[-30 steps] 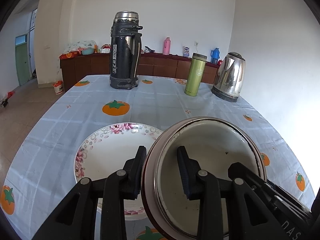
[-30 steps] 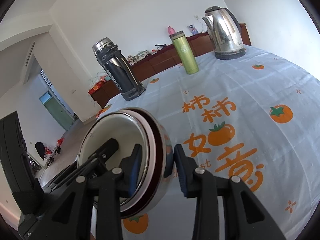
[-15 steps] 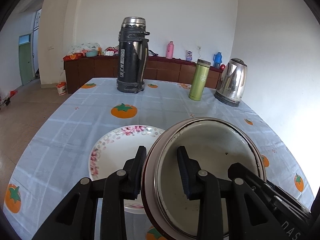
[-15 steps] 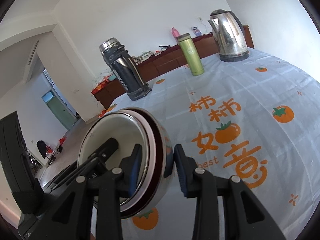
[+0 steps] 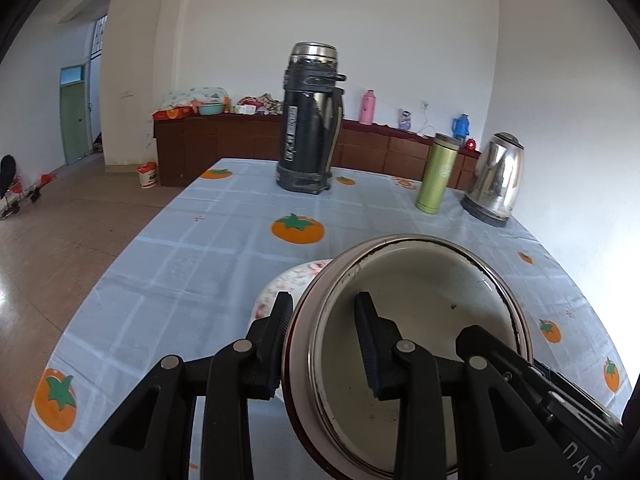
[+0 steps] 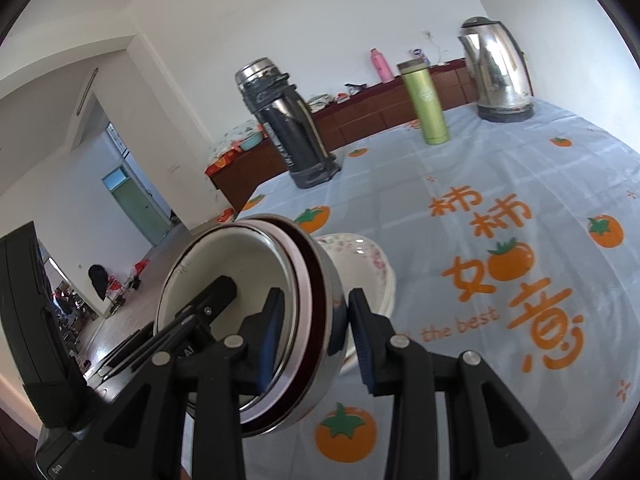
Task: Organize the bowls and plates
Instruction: 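Lift the nested bowl stack with both tools and carry it toward the plate stack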
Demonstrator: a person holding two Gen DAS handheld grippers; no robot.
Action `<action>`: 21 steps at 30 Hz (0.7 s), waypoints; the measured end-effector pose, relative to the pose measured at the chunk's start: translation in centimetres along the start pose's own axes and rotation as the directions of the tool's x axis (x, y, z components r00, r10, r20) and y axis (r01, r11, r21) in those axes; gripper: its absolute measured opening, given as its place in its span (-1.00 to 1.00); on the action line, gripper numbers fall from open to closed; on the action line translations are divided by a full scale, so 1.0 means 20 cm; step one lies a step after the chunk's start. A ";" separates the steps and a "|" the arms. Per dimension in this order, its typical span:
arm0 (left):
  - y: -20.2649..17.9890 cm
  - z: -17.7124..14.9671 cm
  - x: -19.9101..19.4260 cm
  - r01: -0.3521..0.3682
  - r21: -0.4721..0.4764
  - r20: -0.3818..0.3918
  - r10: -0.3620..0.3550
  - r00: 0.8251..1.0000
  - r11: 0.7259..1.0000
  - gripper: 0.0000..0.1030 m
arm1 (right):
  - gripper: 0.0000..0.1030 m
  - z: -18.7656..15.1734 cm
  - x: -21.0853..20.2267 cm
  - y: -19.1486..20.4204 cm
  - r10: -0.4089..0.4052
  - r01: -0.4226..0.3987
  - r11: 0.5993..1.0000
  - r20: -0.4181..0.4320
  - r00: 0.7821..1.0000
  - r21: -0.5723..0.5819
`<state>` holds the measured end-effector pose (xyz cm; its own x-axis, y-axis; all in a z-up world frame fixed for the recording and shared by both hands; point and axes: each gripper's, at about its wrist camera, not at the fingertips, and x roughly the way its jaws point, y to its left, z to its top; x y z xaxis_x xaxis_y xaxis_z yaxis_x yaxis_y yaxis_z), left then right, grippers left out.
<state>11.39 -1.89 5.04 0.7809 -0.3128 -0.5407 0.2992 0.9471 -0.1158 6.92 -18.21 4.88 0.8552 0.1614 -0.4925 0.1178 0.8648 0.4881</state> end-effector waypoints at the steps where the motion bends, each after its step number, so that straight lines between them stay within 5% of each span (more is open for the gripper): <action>1: 0.01 0.00 0.00 -0.005 -0.002 0.002 0.005 1.000 1.000 -0.35 | -0.32 0.00 0.01 0.01 0.004 -0.004 1.000 -0.001 1.000 -0.002; 21: 0.07 0.10 0.17 -0.030 -0.014 -0.015 0.030 0.999 0.999 -0.35 | -0.32 0.12 0.21 0.02 0.020 -0.020 1.000 -0.018 1.000 0.023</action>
<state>15.54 -1.85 4.68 0.7810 -0.2830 -0.5567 0.2675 0.9571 -0.1112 11.72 -18.35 4.71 0.8483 0.1876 -0.4952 0.1123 0.8502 0.5143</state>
